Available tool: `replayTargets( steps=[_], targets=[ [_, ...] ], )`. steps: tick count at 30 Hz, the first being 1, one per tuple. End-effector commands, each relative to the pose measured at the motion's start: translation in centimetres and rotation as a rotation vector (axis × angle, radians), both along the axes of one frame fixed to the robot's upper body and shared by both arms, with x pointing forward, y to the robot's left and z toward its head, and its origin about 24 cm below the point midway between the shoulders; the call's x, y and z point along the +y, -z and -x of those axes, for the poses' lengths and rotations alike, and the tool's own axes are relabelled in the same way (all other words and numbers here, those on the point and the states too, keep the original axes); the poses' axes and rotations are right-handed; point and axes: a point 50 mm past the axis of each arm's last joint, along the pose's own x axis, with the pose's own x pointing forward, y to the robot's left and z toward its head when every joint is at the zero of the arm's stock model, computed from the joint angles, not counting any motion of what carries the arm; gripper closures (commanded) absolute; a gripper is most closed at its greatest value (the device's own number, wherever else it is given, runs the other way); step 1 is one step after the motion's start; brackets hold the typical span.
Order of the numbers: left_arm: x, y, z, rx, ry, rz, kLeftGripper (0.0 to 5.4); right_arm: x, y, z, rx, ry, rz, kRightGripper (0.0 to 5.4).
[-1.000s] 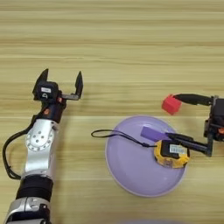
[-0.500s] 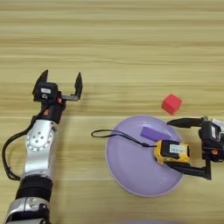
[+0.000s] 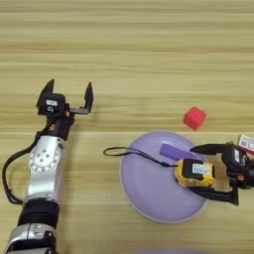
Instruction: Move the objects on the table
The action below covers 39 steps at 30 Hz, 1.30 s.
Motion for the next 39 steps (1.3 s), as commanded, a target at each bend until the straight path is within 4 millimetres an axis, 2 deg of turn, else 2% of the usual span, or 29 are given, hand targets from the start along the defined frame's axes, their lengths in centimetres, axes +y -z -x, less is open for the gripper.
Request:
replayTargets(
  steps=[1, 15, 29, 39],
  targets=[
    [0.1, -0.3, -0.3, -0.008, 0.005, -0.004, 0.0, -0.2, -0.1, -0.1, -0.012, -0.008, 0.023, 1.4],
    [0.2, -0.3, -0.3, -0.009, 0.005, -0.005, 0.0, -0.3, 0.4, -0.2, 0.003, -0.01, 0.033, 2.88],
    [0.2, -0.3, -0.4, -0.01, 0.006, -0.008, 0.0, -0.2, -0.3, -0.7, -0.021, -0.008, 0.004, 2.9],
    [0.1, -0.4, -0.6, -0.014, 0.008, -0.01, 0.0, -1.2, -3.3, -2.0, -0.098, 0.077, -0.131, 2.91]
  ],
)
